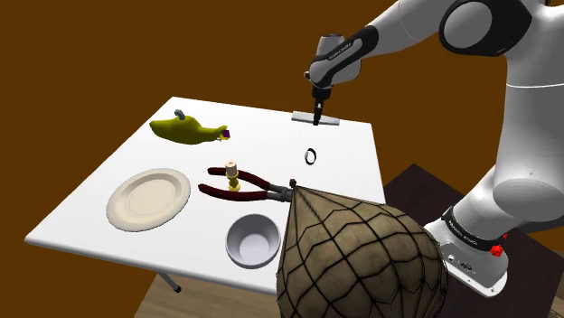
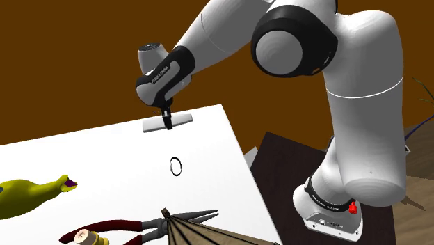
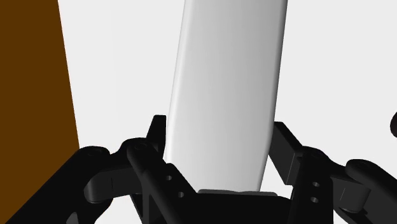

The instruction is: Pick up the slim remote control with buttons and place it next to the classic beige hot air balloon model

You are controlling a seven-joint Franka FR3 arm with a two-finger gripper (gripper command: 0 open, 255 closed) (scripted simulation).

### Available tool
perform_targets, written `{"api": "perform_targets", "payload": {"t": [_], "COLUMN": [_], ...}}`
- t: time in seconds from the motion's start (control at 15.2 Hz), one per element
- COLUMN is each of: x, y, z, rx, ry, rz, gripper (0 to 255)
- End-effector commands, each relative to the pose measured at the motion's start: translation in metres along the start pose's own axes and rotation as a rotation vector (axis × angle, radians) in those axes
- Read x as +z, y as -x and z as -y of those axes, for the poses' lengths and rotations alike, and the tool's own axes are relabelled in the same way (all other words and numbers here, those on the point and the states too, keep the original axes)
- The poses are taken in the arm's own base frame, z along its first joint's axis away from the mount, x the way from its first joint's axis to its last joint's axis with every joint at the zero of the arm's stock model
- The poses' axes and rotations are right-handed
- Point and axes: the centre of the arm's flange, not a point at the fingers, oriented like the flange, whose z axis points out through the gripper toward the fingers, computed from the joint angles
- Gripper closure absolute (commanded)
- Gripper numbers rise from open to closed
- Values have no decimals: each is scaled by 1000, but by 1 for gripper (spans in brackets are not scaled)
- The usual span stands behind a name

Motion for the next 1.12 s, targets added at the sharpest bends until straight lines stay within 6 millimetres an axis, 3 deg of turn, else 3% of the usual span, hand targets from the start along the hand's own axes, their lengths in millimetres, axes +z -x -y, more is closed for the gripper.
{"api": "perform_targets", "payload": {"t": [0.0, 1.06], "x": [-11, -95], "y": [-1, -1], "z": [0, 1], "rx": [0, 0], "ry": [0, 0], "rz": [0, 0], "gripper": [255, 255]}}
